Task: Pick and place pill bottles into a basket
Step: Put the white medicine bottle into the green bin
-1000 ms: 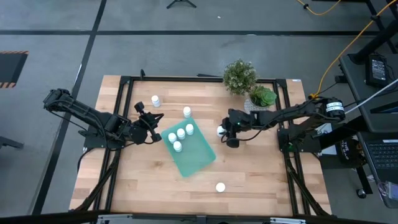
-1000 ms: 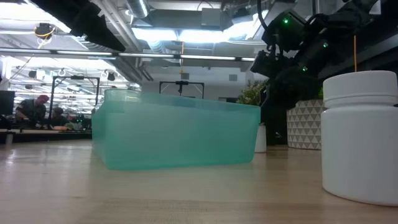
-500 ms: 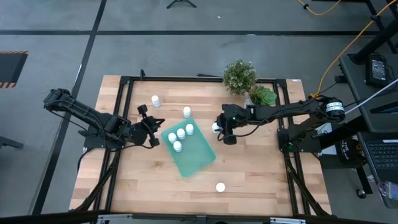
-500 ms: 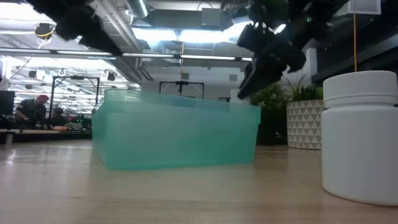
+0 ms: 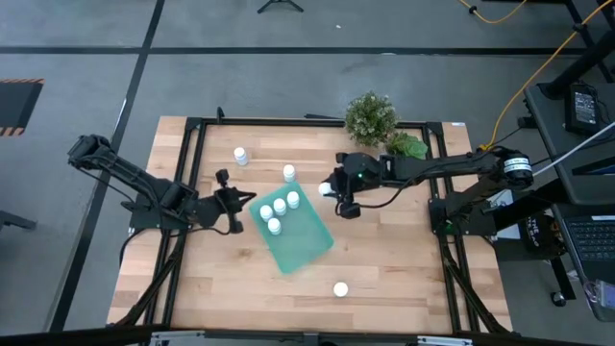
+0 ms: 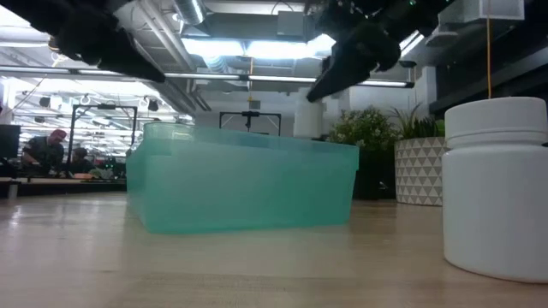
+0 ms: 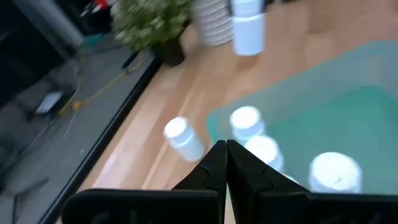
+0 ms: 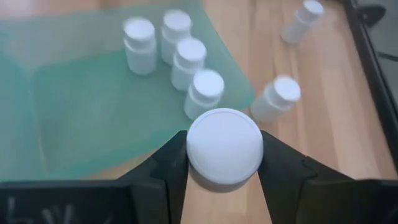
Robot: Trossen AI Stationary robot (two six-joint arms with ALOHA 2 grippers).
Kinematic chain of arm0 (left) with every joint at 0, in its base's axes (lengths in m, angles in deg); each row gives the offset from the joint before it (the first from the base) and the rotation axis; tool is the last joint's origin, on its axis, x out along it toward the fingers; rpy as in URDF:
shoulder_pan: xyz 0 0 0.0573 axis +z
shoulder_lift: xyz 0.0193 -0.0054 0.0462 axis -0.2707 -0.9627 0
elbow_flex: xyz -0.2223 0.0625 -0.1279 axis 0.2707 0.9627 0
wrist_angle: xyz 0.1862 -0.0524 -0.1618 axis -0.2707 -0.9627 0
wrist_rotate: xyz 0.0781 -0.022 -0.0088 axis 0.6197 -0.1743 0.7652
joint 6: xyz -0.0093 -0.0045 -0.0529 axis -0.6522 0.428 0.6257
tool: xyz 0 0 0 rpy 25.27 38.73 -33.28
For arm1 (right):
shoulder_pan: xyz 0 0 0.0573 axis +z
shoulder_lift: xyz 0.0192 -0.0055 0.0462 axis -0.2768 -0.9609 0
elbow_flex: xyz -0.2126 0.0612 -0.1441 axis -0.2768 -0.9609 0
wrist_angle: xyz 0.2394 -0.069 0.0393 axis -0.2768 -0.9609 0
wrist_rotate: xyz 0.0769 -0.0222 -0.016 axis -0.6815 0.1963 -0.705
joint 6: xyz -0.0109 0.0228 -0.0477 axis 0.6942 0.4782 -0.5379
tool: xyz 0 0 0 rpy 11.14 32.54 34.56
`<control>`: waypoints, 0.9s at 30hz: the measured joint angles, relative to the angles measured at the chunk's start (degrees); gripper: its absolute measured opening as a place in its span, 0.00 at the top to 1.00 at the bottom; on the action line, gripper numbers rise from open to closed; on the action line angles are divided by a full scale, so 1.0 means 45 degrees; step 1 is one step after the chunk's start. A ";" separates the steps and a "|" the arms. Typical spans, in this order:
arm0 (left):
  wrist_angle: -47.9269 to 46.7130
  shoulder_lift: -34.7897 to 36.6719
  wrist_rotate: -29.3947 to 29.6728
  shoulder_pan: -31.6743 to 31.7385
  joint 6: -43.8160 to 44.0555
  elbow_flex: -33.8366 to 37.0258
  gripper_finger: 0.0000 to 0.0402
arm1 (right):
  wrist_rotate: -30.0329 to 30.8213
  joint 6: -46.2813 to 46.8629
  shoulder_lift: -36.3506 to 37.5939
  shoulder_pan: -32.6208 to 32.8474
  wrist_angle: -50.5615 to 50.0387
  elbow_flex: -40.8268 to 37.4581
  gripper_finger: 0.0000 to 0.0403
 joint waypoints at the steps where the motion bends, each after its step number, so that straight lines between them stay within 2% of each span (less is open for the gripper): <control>1: 0.0219 0.0000 -0.0157 -0.0073 -0.0357 0.0000 0.99 | -0.0271 0.0000 0.0000 0.0000 0.0113 0.0054 0.62; 5: 0.0485 0.0000 -0.0313 -0.0329 -0.0951 0.0000 1.00 | -0.1166 0.0043 0.0000 0.0005 0.0473 0.0080 0.62; 14: 0.0271 0.0104 -0.0249 -0.0826 -0.0782 0.0073 1.00 | -0.1178 0.0059 0.0000 0.0418 0.0835 0.0080 0.62; 20: 0.2500 0.0938 -0.0551 -0.0789 -0.0879 0.1946 1.00 | -0.1180 0.0053 0.0000 0.0917 0.0887 0.0080 0.62; 24: 0.4243 0.2121 -0.0614 -0.0777 -0.1889 0.3086 1.00 | -0.1055 0.0063 0.0000 0.1145 0.0989 0.0080 0.62; 27: 0.4661 0.3325 -0.1833 -0.0770 -0.2532 0.3459 1.00 | -0.1055 0.0068 0.0000 0.1276 0.1216 0.0080 0.62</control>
